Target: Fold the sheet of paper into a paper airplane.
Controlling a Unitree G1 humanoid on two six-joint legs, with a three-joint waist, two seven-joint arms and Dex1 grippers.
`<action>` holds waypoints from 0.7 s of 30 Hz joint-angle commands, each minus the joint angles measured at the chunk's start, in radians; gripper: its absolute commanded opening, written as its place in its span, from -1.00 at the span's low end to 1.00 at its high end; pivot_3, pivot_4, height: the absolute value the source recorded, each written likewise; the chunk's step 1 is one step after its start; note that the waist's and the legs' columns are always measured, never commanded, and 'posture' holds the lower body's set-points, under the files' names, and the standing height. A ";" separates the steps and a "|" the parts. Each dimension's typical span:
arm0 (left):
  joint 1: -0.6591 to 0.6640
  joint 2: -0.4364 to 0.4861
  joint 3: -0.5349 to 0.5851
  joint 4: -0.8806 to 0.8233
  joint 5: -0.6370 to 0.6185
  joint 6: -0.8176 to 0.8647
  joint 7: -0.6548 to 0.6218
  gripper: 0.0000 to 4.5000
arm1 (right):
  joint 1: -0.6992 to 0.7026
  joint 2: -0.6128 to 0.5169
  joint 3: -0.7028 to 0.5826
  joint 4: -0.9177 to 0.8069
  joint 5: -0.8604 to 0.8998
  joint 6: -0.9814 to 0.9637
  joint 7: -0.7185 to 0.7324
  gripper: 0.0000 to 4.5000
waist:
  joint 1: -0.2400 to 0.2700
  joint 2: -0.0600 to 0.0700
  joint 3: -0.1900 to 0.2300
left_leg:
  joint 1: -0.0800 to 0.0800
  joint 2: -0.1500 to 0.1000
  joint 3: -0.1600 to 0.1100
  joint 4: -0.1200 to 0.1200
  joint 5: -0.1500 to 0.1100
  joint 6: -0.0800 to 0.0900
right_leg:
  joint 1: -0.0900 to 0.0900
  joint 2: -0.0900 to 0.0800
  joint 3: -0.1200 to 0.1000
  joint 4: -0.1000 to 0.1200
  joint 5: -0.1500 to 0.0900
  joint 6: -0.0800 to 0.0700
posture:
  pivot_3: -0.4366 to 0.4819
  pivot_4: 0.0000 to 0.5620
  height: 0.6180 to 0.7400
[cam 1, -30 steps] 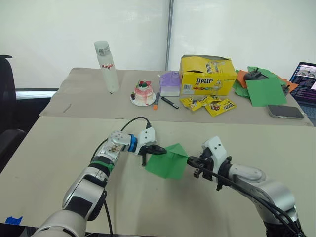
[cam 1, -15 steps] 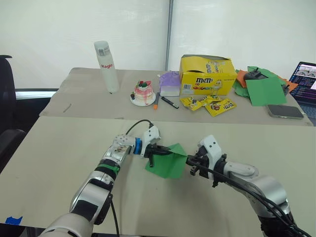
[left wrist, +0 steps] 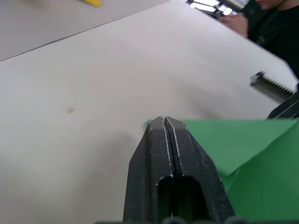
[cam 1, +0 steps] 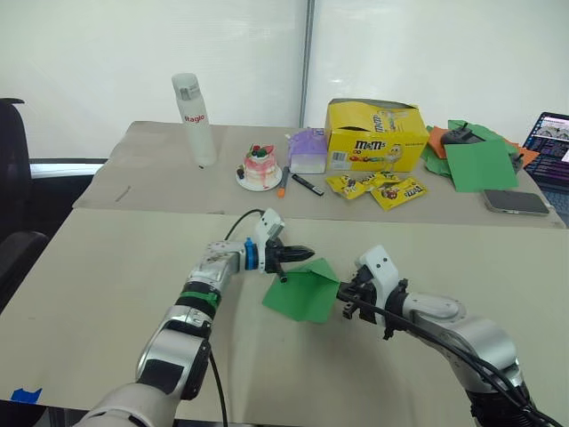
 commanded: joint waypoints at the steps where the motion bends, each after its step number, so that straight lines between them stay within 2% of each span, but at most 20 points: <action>1: 0.016 0.006 -0.025 -0.052 0.010 -0.017 -0.015 -0.98 | -0.010 -0.006 -0.016 -0.019 0.005 -0.015 0.005 -1.00 | -0.004 0.000 0.000 | 0.000 0.000 0.000 0.000 0.000 0.000 | 0.000 0.000 0.000 0.000 0.000 0.000 | -0.05 -0.47 0.97; 21: 0.140 0.012 -0.088 -0.171 0.027 0.059 0.020 -0.98 | -0.076 0.065 0.036 0.019 -0.009 -0.014 -0.026 -1.00 | -0.005 0.001 0.000 | 0.001 0.000 0.000 0.000 0.000 0.000 | 0.000 0.000 0.000 0.000 0.000 0.000 | -0.05 -0.47 0.97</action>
